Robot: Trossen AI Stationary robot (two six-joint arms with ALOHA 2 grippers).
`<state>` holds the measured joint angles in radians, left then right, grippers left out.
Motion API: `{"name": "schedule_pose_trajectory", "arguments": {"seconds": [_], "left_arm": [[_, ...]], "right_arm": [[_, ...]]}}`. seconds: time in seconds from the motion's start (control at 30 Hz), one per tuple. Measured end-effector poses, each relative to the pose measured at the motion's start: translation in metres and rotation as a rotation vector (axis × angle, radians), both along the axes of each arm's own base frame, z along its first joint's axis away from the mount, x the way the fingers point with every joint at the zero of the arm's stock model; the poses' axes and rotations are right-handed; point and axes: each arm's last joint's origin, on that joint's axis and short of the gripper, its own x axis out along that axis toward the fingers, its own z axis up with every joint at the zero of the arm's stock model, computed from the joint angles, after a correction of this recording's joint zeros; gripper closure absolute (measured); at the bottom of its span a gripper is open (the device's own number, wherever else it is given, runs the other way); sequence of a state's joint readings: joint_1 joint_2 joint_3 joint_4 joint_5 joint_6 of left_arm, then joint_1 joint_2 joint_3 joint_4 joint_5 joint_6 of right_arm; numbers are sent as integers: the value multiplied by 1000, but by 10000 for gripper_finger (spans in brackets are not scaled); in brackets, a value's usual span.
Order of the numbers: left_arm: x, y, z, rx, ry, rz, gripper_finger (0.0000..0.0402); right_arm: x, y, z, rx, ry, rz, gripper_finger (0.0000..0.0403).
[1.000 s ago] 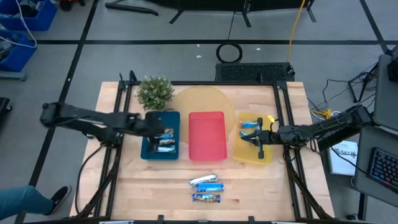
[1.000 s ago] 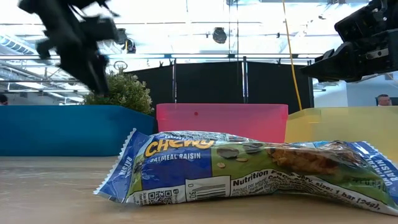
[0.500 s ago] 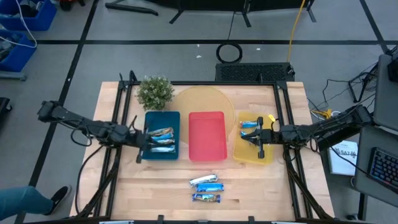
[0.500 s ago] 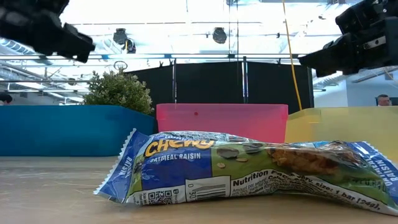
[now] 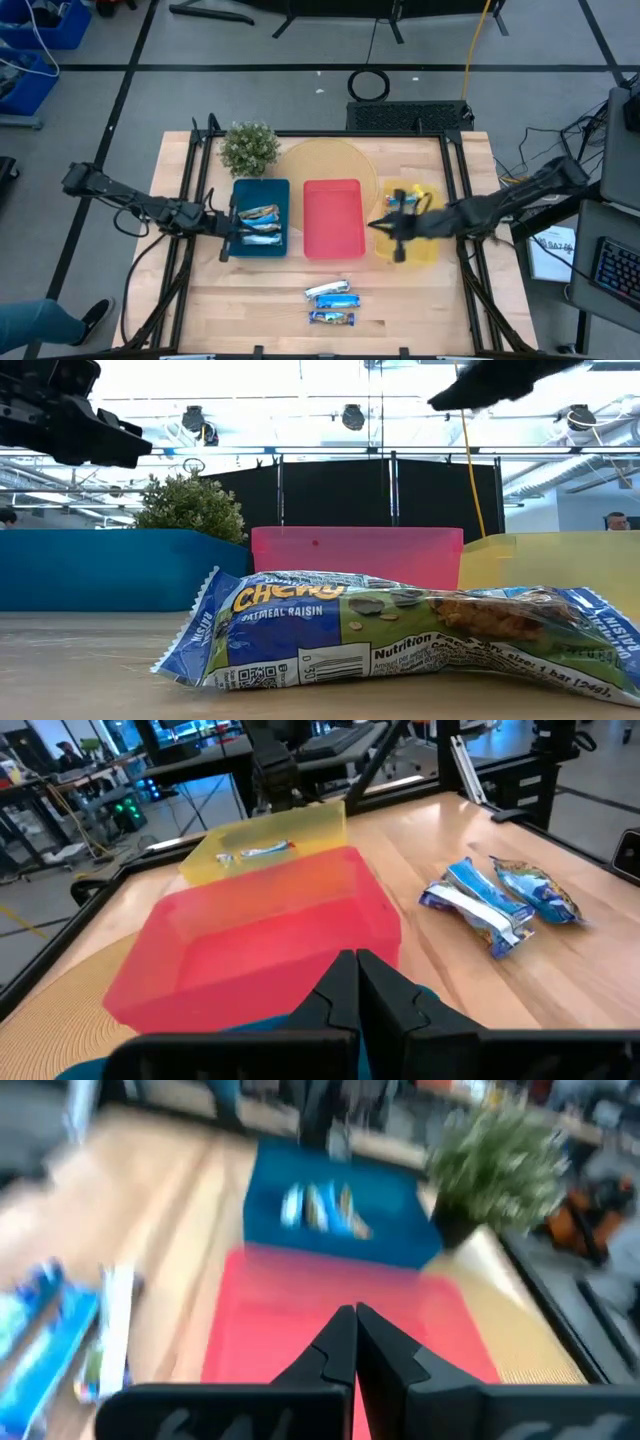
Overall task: Pick and place Granola Bars by type
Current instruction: Put the blue granola bar into the red bin
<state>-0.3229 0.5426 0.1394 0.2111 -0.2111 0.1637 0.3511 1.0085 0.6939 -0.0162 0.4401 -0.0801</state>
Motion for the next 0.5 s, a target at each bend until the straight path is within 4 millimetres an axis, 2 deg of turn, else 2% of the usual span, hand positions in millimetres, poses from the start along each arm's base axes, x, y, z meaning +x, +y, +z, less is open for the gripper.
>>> {"name": "schedule_pose_trajectory", "arguments": {"seconds": [0.13,0.3,0.4,0.5], "left_arm": [[0,0,0,-4,4,1,383],[0,0,0,-6,6,1,384],[0,0,-1,-12,11,2,396],[0,0,-1,-16,11,3,394]], "right_arm": [[42,34,11,-57,247,-49,403],[87,78,4,-91,493,5,395],[111,97,-1,-80,584,76,363],[132,107,-8,-84,644,131,311]]}}
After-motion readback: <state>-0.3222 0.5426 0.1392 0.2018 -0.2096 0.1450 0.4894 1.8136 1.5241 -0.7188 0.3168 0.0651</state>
